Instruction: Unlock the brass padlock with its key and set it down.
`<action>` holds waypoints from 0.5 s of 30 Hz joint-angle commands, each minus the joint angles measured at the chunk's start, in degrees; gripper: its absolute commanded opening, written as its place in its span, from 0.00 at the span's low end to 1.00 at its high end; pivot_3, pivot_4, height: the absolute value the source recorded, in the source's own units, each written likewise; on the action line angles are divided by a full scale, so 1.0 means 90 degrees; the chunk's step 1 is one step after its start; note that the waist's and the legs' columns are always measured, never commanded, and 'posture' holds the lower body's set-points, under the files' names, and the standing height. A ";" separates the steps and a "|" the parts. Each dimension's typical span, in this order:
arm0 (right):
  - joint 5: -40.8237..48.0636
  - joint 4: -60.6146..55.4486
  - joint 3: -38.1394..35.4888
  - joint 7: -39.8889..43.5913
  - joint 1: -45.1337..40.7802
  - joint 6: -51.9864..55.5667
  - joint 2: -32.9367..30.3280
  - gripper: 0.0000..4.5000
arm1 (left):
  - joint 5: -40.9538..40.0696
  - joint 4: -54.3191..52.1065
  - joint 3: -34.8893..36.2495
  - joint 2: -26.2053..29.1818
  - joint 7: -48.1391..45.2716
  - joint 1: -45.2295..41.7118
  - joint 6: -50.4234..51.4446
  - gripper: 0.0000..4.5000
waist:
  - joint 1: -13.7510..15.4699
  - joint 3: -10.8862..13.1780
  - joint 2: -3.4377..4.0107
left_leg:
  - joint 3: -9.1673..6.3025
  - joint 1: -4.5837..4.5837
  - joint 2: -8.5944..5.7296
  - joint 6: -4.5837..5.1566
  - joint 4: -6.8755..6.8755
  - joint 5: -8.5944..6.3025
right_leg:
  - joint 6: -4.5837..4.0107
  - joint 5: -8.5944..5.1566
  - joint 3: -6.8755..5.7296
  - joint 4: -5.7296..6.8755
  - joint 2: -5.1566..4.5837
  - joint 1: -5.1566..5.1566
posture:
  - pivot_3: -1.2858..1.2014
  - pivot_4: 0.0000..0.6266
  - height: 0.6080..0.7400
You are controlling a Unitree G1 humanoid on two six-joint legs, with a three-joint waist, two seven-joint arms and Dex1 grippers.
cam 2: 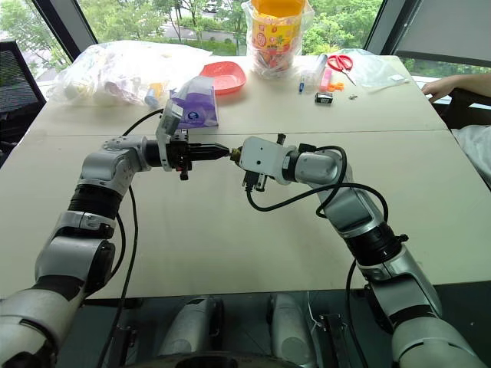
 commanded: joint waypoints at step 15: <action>0.0676 -0.0492 -0.0529 0.0045 -0.0271 0.0741 0.0299 0.17 | 0.1187 -0.0303 -0.0364 0.0098 0.0386 0.0585 -0.3476 0.01 | 0.0011 0.0000 0.0000 | 0.0002 0.0000 0.0000 0.0000 0.0001 0.0000 | 0.0000 0.0001 0.0000 0.0000 -0.0002 0.0001 | 0.52 0.24 1.00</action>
